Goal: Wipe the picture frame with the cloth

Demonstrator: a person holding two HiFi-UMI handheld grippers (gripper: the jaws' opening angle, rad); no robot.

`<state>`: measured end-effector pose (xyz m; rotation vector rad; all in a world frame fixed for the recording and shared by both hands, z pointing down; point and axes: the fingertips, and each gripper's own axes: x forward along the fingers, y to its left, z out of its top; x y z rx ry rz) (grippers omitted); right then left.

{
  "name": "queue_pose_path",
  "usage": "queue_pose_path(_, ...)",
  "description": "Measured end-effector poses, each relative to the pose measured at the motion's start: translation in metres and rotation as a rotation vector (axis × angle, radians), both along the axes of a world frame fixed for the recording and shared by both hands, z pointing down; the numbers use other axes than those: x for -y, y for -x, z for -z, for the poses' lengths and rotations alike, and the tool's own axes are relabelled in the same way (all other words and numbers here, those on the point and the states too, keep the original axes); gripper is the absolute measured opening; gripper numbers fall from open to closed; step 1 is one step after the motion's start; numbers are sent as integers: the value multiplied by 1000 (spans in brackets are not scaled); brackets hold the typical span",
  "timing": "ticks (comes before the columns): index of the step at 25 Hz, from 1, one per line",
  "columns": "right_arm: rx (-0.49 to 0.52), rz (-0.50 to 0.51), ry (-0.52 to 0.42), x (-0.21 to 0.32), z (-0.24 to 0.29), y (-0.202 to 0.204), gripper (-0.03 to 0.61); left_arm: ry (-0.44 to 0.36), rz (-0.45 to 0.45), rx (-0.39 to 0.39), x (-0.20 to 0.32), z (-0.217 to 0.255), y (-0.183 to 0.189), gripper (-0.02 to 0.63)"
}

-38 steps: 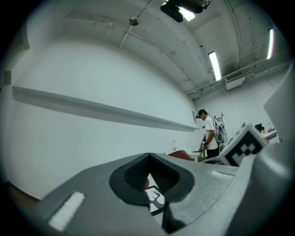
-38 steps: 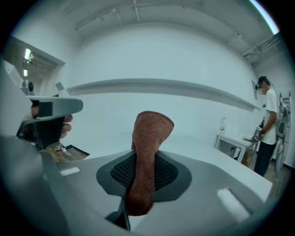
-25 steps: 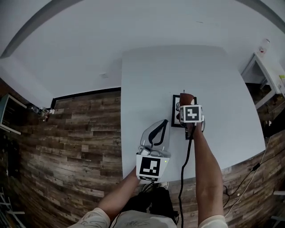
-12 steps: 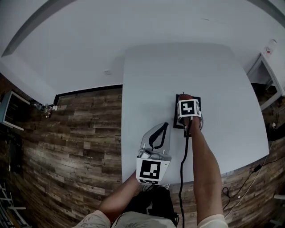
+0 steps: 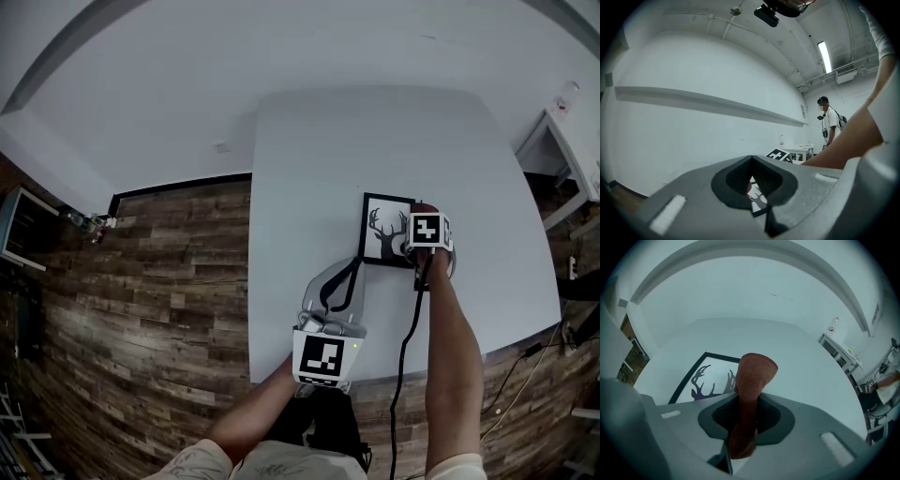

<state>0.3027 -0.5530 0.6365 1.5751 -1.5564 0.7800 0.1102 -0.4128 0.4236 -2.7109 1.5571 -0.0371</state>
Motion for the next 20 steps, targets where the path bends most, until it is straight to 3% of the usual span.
queue_pose_path(4,0,-24,-11,-4,3,-13,106,-2,-5,-1,-2,1,-4,0)
queue_pose_path(7,24,-19,-22,-7,12,1,106,-1,-3,-5,-4,3,-2,0)
queue_pose_path(13,139,118,-75,-2,23,89,106,1,21,-15,-5,5,7,0)
queue_pose_path(17,134,207,-45,-15,13,139,106,19,29,-18,-7,5,11,0)
queue_pose_path(20,121,228,-16,-22,3,151,106,5,31,-14,-6,5,13,0)
